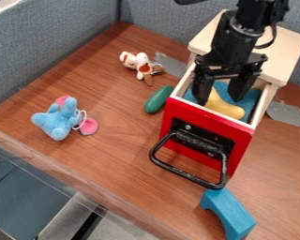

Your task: Take the yellow object out of the drawer

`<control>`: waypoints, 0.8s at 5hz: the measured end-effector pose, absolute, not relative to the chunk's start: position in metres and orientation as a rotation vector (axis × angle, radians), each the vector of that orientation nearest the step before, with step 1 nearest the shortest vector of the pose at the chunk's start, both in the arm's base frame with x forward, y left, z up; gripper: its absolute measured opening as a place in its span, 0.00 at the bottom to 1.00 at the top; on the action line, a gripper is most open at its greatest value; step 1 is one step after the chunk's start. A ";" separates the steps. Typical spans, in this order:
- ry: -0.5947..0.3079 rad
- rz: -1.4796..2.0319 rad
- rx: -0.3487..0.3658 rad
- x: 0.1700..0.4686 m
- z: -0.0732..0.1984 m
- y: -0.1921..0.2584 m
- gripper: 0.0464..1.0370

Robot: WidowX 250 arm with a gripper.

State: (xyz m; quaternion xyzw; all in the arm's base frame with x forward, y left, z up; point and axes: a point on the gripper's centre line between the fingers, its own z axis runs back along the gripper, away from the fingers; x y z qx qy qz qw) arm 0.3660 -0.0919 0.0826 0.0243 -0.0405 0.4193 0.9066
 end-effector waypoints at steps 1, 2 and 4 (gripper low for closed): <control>-0.079 0.874 0.060 0.366 0.078 -0.093 0.96; -0.083 0.873 0.068 0.366 0.075 -0.095 0.92; -0.084 0.894 0.060 0.364 0.067 -0.095 0.47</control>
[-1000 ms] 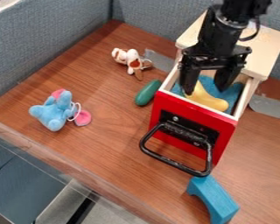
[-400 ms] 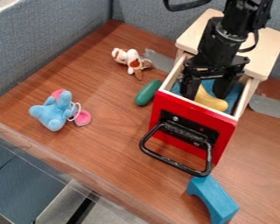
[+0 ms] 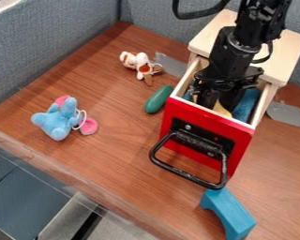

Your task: Take the yellow object out of the drawer

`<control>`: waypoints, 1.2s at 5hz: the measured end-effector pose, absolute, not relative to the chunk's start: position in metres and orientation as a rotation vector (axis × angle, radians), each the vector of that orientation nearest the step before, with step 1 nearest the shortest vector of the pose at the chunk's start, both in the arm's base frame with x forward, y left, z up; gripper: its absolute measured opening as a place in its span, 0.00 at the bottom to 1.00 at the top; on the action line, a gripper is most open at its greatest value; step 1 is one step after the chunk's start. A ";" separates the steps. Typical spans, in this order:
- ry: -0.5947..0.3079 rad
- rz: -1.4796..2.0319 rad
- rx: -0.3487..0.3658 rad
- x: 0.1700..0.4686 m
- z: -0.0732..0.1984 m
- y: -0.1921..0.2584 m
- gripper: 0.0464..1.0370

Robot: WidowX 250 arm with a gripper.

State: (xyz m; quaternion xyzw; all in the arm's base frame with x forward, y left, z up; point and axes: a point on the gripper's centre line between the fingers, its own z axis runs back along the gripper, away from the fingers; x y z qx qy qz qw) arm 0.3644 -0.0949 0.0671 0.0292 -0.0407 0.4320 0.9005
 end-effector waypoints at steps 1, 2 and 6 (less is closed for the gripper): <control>-0.077 0.890 0.071 0.364 0.063 -0.094 0.47; -0.071 0.876 0.073 0.363 0.064 -0.094 0.47; -0.170 0.765 -0.070 0.352 0.158 -0.118 0.47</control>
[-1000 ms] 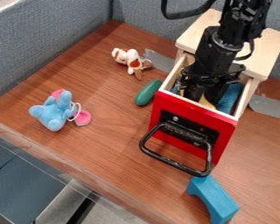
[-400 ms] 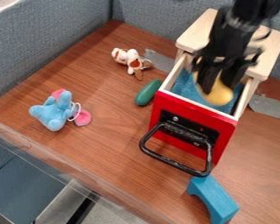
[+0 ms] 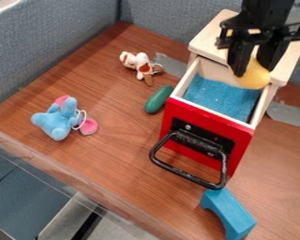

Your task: Take the yellow object out of the drawer

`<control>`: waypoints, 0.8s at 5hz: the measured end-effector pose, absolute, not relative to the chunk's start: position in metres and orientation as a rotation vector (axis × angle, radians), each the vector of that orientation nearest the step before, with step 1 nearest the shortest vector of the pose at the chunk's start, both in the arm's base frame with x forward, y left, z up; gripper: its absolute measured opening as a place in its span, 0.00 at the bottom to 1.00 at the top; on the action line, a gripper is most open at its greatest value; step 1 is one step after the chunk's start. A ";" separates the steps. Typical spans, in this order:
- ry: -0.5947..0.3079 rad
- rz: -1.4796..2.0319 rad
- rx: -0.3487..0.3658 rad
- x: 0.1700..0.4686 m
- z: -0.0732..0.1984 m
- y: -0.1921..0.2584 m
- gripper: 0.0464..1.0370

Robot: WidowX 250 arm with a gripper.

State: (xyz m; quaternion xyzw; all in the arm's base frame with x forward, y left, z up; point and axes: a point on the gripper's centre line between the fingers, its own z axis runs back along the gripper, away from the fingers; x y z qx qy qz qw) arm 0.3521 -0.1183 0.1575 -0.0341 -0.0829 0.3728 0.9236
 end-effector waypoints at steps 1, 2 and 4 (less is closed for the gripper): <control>-0.163 0.759 -0.066 0.345 0.169 -0.109 0.47; -0.137 0.824 -0.030 0.338 0.168 -0.074 0.47; -0.087 0.888 0.009 0.323 0.161 -0.040 0.47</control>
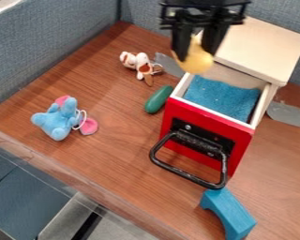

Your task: Take the yellow object out of the drawer

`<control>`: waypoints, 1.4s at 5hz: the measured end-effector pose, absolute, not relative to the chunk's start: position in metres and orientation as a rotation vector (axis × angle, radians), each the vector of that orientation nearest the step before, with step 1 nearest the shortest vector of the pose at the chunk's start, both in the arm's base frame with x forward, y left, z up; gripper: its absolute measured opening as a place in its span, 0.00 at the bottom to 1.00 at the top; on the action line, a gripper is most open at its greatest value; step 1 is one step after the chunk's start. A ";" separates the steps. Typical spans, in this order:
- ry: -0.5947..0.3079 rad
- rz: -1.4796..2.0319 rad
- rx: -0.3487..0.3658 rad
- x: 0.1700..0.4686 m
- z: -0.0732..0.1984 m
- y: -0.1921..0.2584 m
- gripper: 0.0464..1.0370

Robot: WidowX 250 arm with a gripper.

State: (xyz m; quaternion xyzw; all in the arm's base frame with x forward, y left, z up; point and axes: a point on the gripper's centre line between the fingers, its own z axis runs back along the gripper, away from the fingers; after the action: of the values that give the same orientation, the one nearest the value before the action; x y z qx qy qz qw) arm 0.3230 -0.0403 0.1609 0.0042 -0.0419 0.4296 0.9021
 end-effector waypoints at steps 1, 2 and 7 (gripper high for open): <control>-0.075 0.933 0.035 0.316 0.153 -0.018 0.47; -0.101 0.986 0.049 0.310 0.148 0.007 0.47; 0.047 1.001 0.086 0.328 0.058 0.026 0.47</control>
State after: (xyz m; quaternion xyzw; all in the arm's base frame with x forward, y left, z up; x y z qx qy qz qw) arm 0.3282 0.0263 0.0581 0.0411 0.0224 0.4795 0.8763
